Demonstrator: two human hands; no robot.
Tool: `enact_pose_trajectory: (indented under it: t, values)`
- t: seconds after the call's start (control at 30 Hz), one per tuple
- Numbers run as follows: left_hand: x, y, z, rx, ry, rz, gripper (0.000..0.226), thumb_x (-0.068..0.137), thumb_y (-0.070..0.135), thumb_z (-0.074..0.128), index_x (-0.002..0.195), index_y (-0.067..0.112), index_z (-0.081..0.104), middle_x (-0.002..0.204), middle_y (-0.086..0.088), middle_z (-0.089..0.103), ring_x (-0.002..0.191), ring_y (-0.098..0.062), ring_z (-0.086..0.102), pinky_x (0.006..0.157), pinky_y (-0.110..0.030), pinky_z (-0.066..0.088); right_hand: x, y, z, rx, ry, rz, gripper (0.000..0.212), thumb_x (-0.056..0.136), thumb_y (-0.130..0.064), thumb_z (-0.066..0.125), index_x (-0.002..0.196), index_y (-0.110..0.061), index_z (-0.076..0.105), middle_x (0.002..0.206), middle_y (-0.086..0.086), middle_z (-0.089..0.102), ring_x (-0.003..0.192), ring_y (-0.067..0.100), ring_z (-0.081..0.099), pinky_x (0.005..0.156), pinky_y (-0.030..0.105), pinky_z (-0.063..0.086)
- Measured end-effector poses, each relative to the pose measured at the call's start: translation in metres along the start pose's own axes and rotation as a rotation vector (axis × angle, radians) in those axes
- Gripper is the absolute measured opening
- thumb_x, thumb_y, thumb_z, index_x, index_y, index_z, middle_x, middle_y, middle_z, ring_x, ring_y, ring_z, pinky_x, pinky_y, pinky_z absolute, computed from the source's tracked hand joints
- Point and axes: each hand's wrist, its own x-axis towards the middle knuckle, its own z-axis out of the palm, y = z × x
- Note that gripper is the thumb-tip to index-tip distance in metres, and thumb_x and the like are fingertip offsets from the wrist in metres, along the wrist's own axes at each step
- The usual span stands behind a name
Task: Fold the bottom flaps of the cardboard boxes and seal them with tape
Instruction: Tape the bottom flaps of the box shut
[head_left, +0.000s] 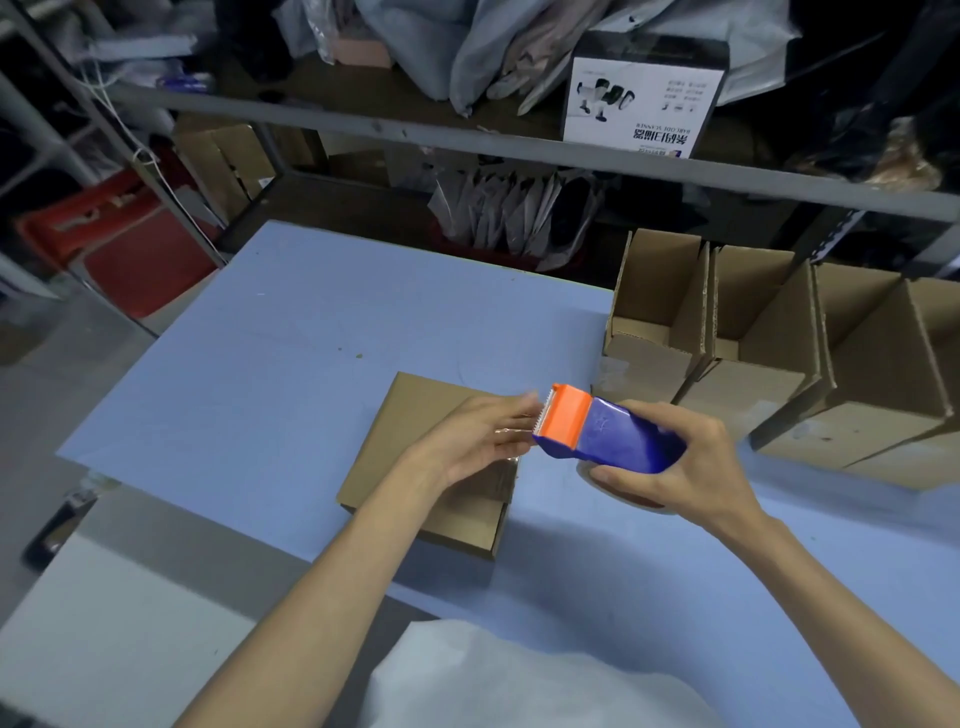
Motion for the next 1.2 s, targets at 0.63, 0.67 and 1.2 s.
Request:
enact_pose_trajectory:
  t: [0.63, 0.67, 1.2]
  values:
    - [-0.006, -0.006, 0.011, 0.443, 0.492, 0.016, 0.016, 0.082, -0.004, 0.059, 0.083, 0.005, 0.072, 0.079, -0.007, 0.07, 0.066, -0.016, 0.067, 0.057, -0.022, 0.054, 0.001, 0.011, 0.017, -0.145, -0.097, -0.068, 0.065, 0.057, -0.052, 0.086, 0.111, -0.026, 0.064, 0.096, -0.012, 0.068, 0.084, 0.005, 0.062, 0.062, 0.017, 0.053]
    - [-0.005, -0.008, 0.011, 0.458, 0.51, -0.002, 0.016, 0.082, -0.005, 0.059, 0.082, 0.005, 0.071, 0.08, -0.008, 0.07, 0.066, -0.017, 0.067, 0.058, -0.023, 0.055, 0.0, 0.013, 0.019, -0.159, -0.098, -0.06, 0.063, 0.056, -0.051, 0.087, 0.11, -0.026, 0.065, 0.093, -0.013, 0.068, 0.081, 0.006, 0.062, 0.061, 0.017, 0.052]
    - [-0.003, -0.025, -0.026, 0.643, 0.598, 0.002, 0.029, 0.072, 0.003, 0.07, 0.048, 0.018, 0.066, 0.055, 0.004, 0.068, 0.053, -0.012, 0.062, 0.062, -0.028, 0.056, -0.029, 0.035, -0.004, -0.35, -0.195, 0.021, 0.056, 0.055, -0.063, 0.074, 0.1, -0.032, 0.066, 0.078, -0.015, 0.064, 0.067, 0.008, 0.058, 0.057, 0.024, 0.05]
